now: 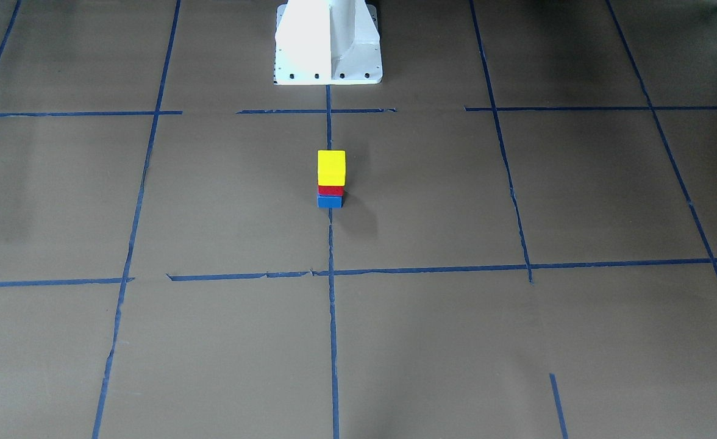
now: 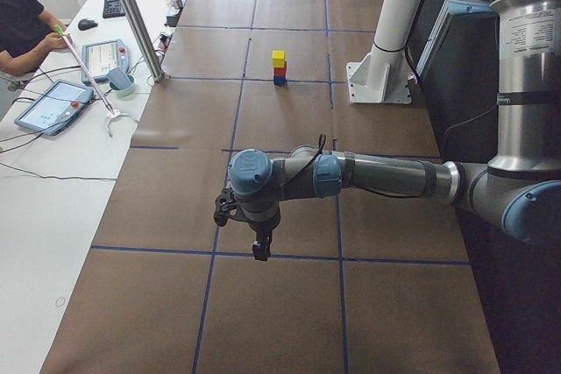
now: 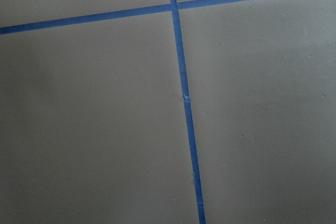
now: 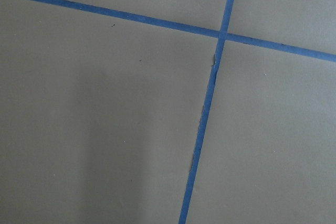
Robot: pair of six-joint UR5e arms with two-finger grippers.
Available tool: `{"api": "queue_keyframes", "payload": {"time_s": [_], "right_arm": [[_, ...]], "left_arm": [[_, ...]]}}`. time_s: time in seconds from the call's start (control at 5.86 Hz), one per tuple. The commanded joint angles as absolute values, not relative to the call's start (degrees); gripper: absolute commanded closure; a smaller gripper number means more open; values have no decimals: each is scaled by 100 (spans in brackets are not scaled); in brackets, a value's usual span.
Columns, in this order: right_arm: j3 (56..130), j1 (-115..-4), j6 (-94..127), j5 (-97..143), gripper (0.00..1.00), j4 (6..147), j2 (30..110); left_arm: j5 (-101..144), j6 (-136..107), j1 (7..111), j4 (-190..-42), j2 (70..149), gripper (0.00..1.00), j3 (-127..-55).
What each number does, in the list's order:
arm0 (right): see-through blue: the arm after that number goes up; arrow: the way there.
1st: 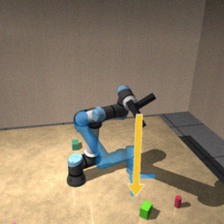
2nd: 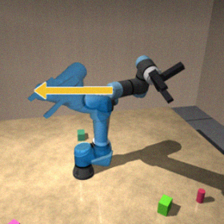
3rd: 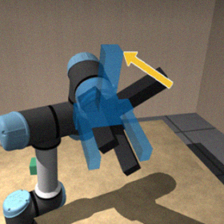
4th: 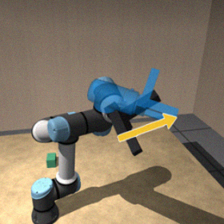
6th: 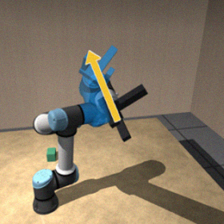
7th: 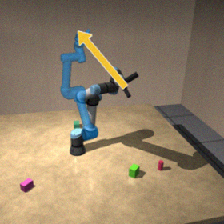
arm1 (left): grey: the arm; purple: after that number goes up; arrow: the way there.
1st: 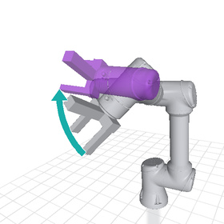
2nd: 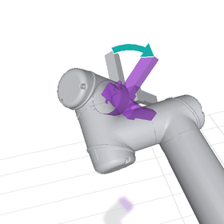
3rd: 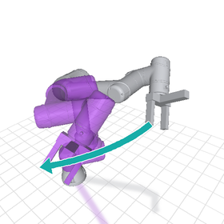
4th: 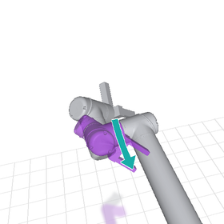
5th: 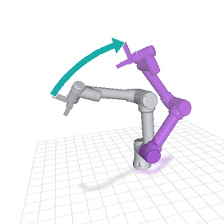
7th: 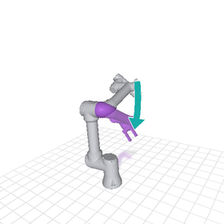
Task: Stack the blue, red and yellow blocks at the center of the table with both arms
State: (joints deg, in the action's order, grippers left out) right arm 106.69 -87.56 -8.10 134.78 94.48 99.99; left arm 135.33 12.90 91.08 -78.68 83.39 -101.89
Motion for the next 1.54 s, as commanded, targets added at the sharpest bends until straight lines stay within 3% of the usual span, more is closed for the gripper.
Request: {"api": "queue_keyframes", "payload": {"time_s": [0.0, 1.36], "right_arm": [[10469, -8728, -782, 13491, 0, 9431, 9967], [10362, -8736, -765, 13980, 0, 9334, 10054]], "left_arm": [[13518, 1248, 9097, -7928, 8323, 0, -10221], [13474, 1283, 9070, -7910, 8305, 0, -10144]]}}
